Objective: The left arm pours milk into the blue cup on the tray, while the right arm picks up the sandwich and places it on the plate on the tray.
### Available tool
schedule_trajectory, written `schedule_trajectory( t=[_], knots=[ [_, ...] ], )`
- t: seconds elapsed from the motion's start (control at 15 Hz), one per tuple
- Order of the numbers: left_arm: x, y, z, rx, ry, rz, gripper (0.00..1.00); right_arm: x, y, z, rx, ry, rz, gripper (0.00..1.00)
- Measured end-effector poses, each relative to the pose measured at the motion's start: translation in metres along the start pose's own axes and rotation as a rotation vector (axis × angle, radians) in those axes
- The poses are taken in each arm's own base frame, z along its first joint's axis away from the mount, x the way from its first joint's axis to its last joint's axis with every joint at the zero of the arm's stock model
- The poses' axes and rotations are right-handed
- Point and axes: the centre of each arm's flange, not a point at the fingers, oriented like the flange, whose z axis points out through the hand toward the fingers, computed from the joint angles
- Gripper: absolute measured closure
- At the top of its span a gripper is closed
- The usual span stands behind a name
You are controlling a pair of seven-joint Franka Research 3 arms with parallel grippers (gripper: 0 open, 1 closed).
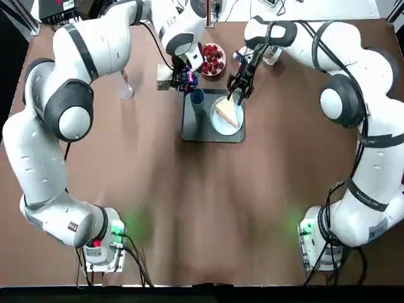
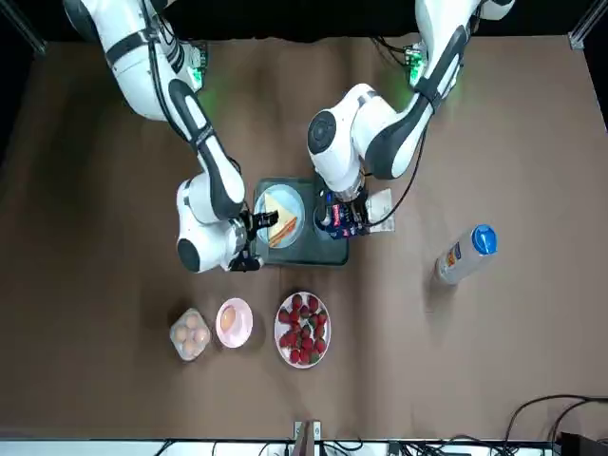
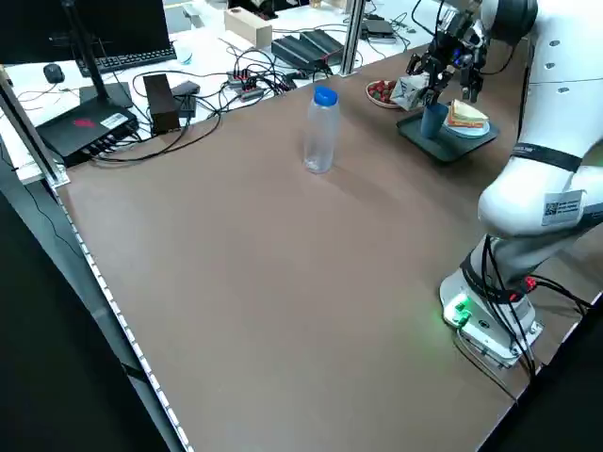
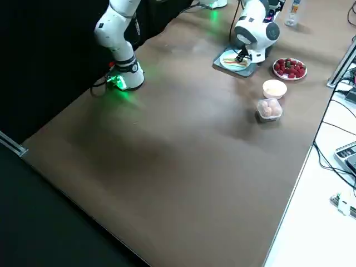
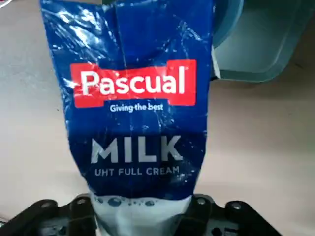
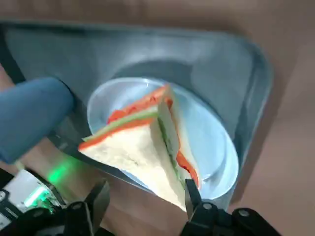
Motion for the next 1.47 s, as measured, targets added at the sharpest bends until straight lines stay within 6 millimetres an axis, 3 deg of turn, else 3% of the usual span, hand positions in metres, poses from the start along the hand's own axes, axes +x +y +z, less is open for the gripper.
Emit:
schedule_trajectory(
  t=[0.07,0.13,0.27,0.4,0.47,0.67,1.0,1.2,1.47],
  knots=[
    [0.0,0.0,0.0,0.0,0.0,0.0,0.48,0.003,0.001,-0.014,0.006,0.023,0.012,0.3],
    [-0.001,-0.001,0.001,-0.001,-0.001,-0.001,0.48,0.008,0.009,-0.055,0.0,0.079,0.028,0.3],
    [-0.006,-0.007,0.002,-0.004,-0.001,-0.014,0.49,0.005,0.027,-0.101,-0.03,0.123,0.038,0.27],
    [-0.025,-0.025,0.002,-0.025,0.017,-0.054,0.5,-0.005,0.046,-0.149,-0.105,0.164,0.036,0.14],
    [-0.042,-0.038,0.002,-0.058,0.048,-0.078,0.5,-0.014,0.053,-0.174,-0.158,0.182,0.03,0.14],
    [-0.115,-0.075,-0.008,-0.18,0.164,-0.129,0.51,-0.052,0.054,-0.236,-0.315,0.235,0.007,0.0],
    [-0.255,-0.096,-0.034,-0.365,0.355,-0.172,0.52,-0.134,0.055,-0.337,-0.341,0.357,0.025,0.0],
    [-0.347,-0.109,-0.01,-0.437,0.507,-0.141,0.52,-0.182,0.058,-0.373,-0.365,0.375,0.044,0.0],
    [-0.467,-0.111,0.045,-0.481,0.736,-0.098,0.54,-0.215,0.05,-0.394,-0.432,0.428,0.038,0.0]
  ],
)
